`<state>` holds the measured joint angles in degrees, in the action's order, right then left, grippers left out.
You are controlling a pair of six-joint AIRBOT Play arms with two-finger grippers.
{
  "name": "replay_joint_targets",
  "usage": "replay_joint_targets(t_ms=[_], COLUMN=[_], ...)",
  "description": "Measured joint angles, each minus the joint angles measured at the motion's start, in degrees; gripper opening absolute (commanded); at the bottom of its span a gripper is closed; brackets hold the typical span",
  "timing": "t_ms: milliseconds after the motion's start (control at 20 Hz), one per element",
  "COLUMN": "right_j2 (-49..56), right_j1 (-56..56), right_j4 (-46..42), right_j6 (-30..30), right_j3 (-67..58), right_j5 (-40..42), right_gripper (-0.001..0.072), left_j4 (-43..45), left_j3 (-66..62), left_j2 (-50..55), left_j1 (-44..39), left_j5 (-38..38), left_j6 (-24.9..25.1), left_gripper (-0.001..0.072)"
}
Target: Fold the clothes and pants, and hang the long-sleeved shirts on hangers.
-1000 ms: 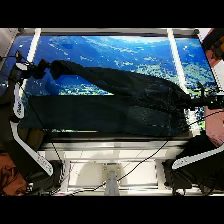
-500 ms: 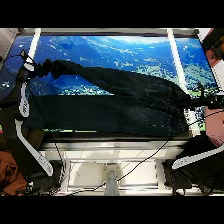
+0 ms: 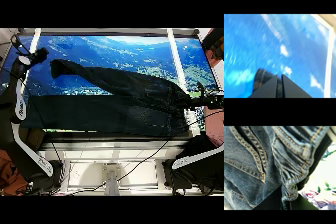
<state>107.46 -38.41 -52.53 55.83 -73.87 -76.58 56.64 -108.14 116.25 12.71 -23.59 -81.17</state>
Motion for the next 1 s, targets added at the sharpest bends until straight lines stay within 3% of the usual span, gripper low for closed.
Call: replay_joint_targets(t_ms=[50, 250, 300, 450, 750, 1000], right_j2=[0.0, 0.0, 0.0, 0.0, 0.0, 0.0], right_j1=[0.0, 0.0, 0.0, 0.0, 0.0, 0.0], right_j4=[0.0, 0.0, 0.0, 0.0, 0.0, 0.0], right_j6=[0.0, 0.0, 0.0, 0.0, 0.0, 0.0], right_j3=[0.0, 0.0, 0.0, 0.0, 0.0, 0.0], right_j5=[0.0, 0.0, 0.0, 0.0, 0.0, 0.0], right_gripper=[0.0056, 0.0056, 0.0056, 0.0055, 0.0056, 0.0055], left_j4=[0.3, 1.0, 1.0, 1.1, -0.2, -7.2], left_j3=[0.0, 0.0, 0.0, 0.0, 0.0, 0.0], left_j2=[-1.0, -2.9, -3.1, -4.0, -2.4, 2.5], left_j1=[0.0, 0.0, -0.1, 0.0, -0.6, 0.3], left_j5=[0.0, -2.1, -2.5, -2.6, -4.5, -5.9], left_j6=[0.3, 0.3, 0.2, 0.2, 0.2, -2.4], left_gripper=[0.0097, 0.0522, 0.0554, 0.0503, 0.0497, 0.0561])
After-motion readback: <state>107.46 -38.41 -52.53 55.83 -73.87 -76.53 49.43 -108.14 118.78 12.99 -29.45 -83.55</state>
